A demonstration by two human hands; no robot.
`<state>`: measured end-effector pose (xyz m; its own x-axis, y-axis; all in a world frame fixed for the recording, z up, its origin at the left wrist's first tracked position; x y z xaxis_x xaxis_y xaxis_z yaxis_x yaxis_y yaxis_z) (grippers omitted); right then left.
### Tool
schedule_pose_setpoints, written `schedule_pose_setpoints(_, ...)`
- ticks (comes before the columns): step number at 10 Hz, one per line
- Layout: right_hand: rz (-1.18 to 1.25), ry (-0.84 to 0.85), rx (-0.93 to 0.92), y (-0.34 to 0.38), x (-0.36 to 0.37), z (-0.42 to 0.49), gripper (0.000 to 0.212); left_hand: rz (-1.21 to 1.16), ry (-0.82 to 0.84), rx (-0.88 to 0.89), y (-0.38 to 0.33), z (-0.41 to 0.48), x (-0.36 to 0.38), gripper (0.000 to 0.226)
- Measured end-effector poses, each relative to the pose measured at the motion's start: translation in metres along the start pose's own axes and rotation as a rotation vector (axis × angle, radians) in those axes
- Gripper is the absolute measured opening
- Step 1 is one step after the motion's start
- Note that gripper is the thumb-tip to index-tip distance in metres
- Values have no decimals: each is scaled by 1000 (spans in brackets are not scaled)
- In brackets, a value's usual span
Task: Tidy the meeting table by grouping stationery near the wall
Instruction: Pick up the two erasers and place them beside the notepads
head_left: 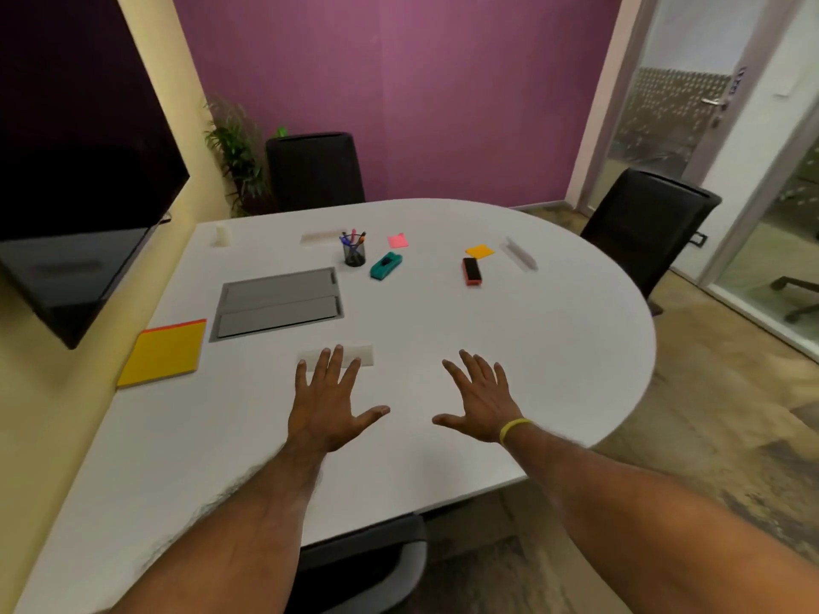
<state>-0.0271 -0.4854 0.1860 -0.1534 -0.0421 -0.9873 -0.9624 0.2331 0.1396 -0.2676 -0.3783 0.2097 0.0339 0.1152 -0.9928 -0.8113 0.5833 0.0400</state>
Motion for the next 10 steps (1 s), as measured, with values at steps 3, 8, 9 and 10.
schedule_pose_setpoints(3,-8,-33,140,-147,-42,-50,100,23,7,143,-160,62,-32,102)
schedule_pose_setpoints(8,2,-22,170,-305,-44,73,100,8,84,137,-251,226,34,105)
schedule_pose_setpoints(9,0,26,128,-336,-43,125,100,-19,103,78,-253,283,47,108)
schedule_pose_setpoints(10,1,40,100,-351,-46,156,101,-34,94,43,-254,314,50,110)
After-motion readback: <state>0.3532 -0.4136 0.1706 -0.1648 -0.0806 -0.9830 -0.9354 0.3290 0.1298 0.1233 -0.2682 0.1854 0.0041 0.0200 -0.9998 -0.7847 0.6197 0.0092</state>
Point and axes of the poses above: each hand's wrist, its own z-axis towards the middle knuckle, its own x-axis out of the palm, y = z × x, the point moved 3 cm from there along z, towards the middle knuckle, and after that the axes turned 1 degree about z, right-handed, at the moved point
